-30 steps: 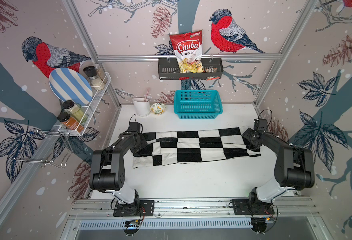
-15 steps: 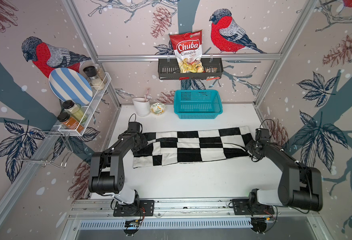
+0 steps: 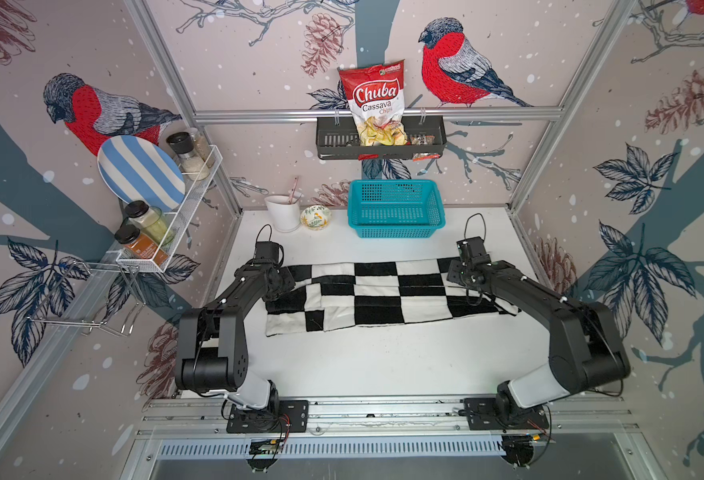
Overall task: Roll up the pillowcase
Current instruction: Fold the pillowcase at the center of the board.
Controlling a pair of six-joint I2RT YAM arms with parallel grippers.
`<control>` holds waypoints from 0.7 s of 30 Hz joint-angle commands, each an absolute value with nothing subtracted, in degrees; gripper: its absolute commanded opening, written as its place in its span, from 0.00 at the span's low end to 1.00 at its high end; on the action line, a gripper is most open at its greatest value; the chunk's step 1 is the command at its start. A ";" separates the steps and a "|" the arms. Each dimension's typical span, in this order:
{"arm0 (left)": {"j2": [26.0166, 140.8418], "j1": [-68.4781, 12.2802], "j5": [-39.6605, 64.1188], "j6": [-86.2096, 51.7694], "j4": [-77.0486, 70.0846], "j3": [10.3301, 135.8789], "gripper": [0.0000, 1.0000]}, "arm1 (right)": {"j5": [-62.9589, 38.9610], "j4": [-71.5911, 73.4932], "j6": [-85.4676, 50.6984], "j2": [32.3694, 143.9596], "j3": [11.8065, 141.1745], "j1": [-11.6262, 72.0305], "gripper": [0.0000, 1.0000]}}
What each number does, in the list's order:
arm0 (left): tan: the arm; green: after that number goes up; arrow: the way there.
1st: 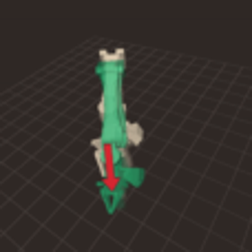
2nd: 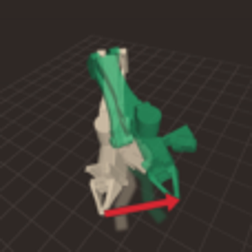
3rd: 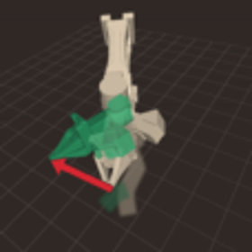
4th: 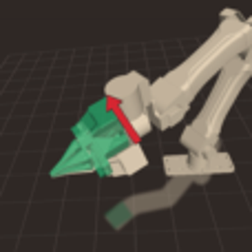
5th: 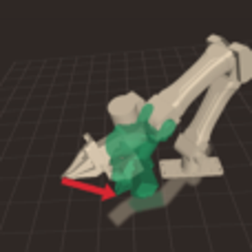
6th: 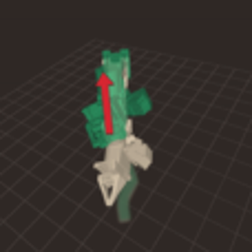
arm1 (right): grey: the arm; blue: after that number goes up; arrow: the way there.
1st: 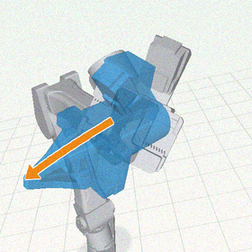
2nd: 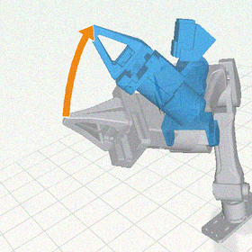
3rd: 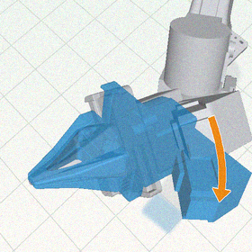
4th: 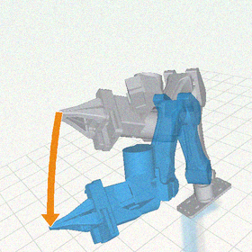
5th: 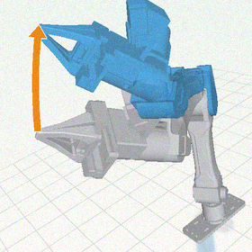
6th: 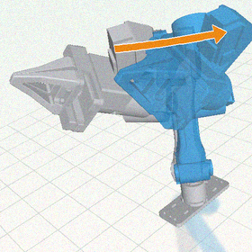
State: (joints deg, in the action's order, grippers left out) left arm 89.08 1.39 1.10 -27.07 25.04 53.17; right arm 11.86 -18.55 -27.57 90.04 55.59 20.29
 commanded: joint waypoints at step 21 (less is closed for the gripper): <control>91.04 1.67 -5.65 -24.61 32.56 54.23 0.49 | 3.20 -10.52 -21.40 101.93 64.81 37.53 0.68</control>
